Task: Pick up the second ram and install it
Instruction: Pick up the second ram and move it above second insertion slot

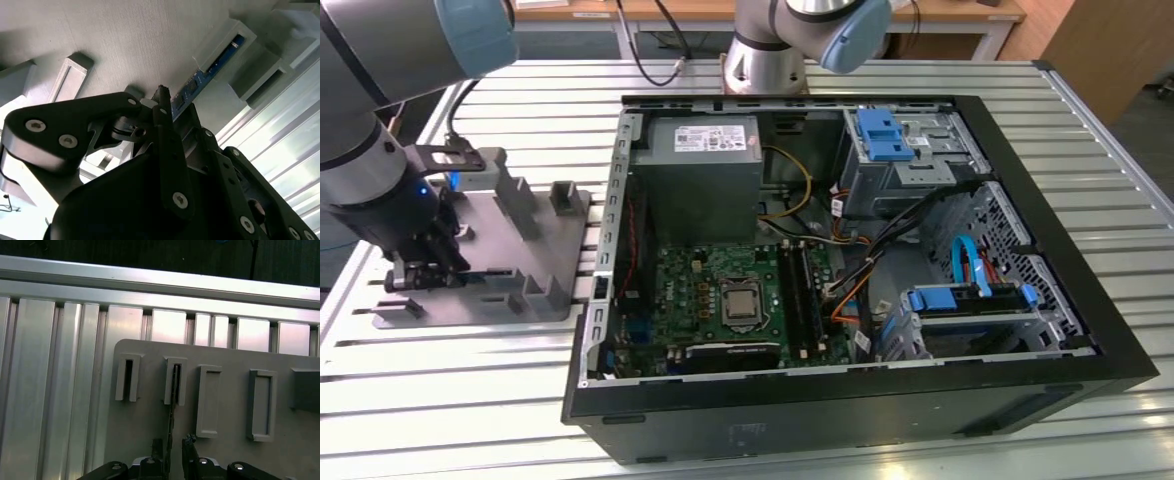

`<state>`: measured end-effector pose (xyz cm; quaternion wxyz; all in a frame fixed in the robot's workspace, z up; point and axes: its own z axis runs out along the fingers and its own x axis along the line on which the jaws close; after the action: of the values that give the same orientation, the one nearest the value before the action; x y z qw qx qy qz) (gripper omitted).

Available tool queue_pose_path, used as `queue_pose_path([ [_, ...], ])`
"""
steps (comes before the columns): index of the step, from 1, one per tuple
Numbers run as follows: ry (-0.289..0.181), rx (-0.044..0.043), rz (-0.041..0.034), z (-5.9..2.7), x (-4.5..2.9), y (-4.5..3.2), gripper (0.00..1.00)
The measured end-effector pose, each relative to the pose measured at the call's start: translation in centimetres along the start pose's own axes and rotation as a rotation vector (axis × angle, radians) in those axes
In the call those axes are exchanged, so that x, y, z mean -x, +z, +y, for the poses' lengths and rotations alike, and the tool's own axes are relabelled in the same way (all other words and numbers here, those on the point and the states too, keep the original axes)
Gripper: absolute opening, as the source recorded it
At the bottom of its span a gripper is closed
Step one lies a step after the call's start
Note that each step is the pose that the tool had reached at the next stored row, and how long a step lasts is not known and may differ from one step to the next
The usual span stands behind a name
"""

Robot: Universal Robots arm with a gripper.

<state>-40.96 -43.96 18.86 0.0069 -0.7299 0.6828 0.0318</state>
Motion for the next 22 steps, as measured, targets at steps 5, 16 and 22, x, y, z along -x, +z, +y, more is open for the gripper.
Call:
queue_pose_path([
  [5,0.000,0.0000,-0.0001,0.00,-0.01,0.01,0.29],
  [16,0.000,0.0000,0.0000,0.00,-0.01,0.01,0.14],
  [22,0.000,0.0000,0.0000,0.00,-0.01,0.02,0.14],
])
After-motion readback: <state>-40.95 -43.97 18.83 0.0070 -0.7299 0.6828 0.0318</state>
